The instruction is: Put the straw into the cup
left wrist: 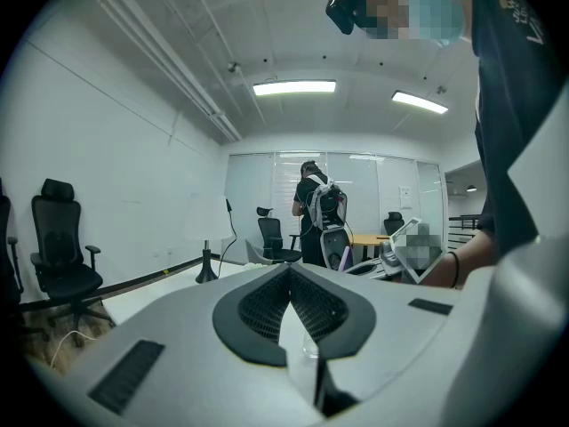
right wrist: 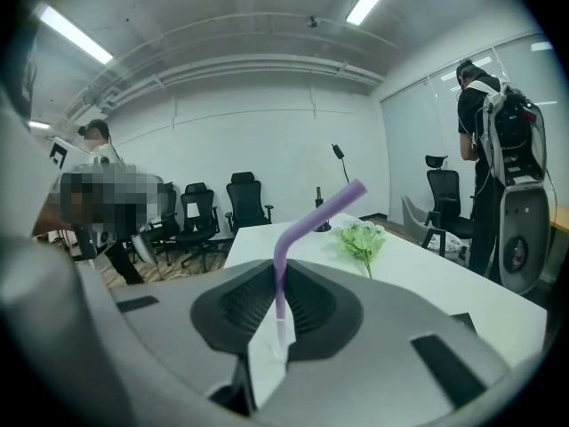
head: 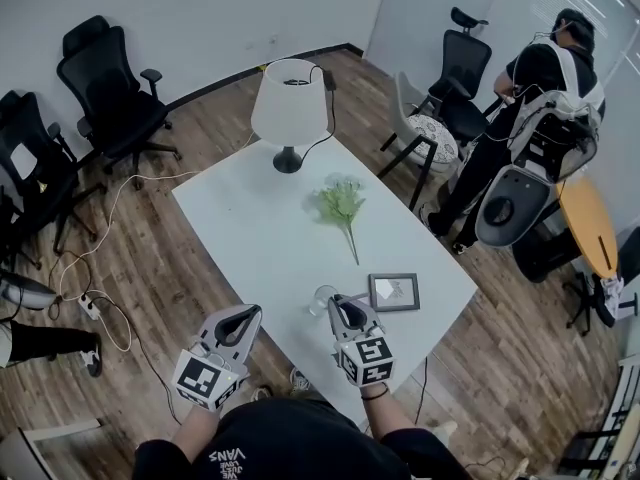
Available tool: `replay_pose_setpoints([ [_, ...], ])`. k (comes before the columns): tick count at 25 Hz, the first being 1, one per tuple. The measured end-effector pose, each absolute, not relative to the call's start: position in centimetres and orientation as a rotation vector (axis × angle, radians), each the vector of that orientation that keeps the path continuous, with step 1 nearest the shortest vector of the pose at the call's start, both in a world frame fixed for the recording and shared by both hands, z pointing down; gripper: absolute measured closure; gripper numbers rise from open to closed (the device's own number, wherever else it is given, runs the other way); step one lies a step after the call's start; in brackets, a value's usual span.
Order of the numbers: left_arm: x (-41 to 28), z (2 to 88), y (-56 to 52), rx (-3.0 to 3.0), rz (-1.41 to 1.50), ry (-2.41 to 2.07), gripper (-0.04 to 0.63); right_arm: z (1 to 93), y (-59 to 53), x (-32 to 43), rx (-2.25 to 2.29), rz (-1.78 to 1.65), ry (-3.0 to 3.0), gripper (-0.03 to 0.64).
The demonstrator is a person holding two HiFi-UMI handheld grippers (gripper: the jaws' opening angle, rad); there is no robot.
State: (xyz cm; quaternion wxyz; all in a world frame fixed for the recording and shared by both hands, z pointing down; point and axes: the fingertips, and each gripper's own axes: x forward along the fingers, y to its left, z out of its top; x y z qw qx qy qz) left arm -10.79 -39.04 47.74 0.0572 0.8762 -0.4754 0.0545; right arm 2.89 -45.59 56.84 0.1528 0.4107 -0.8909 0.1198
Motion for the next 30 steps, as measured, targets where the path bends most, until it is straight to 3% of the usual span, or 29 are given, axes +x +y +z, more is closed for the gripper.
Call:
replay_pose_setpoints([
  [21,-10.6,47.4,-38.4,2.669,0.158,-1.436,0.584,57.1,-45.2,2.7,1.178,0.387,-2.547,0.569],
  [26,-10.6,47.4,-38.3,2.671,0.152,-1.433,0.584,56.4,-45.1,3.3,1.221,0.367,-2.532,0.478],
  [30,-10.3,47.4,-38.3,2.680,0.142,-1.416,0.584,55.7,-44.7,3.6,1.234,0.367,-2.536,0.465],
])
